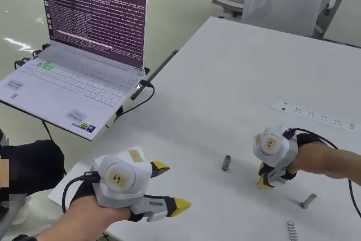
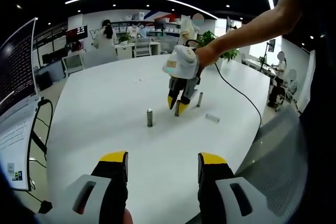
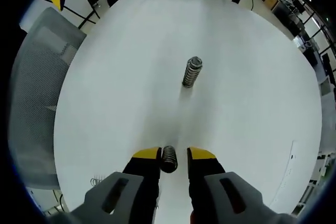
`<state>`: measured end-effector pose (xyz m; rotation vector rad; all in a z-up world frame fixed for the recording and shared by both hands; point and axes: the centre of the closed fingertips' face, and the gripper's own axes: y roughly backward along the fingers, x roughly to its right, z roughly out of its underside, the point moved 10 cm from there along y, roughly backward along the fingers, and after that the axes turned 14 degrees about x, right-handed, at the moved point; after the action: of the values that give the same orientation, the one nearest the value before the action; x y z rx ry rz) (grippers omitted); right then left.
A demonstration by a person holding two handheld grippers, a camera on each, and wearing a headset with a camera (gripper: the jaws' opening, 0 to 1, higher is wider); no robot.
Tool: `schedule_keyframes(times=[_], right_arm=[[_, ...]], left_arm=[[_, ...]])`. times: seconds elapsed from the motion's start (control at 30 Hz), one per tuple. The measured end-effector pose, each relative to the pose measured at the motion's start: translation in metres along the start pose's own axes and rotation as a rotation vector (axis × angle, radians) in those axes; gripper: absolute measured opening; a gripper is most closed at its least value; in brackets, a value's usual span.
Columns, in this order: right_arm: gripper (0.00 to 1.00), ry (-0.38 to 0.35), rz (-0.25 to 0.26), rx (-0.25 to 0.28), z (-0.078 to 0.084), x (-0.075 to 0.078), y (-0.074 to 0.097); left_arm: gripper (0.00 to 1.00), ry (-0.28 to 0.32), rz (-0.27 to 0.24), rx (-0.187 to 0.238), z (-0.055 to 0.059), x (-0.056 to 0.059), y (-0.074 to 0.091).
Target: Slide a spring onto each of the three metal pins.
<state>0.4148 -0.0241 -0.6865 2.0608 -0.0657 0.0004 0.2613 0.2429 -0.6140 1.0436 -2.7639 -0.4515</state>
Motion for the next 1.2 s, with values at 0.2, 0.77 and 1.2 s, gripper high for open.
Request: schedule_keyframes(times=[0.2, 0.77, 1.2], right_arm=[[0.23, -0.002, 0.011, 0.020, -0.003, 0.000, 0.009], [0.34, 0.009, 0.072, 0.094, -0.012, -0.016, 0.037], [0.39, -0.113, 0.192, 0.255, -0.006, -0.028, 0.065]], left_arm=[[0.49, -0.004, 0.008, -0.002, -0.001, 0.000, -0.001], [0.49, -0.014, 0.031, -0.001, -0.004, 0.004, -0.006], [0.49, -0.023, 0.043, 0.001, -0.007, 0.005, -0.007]])
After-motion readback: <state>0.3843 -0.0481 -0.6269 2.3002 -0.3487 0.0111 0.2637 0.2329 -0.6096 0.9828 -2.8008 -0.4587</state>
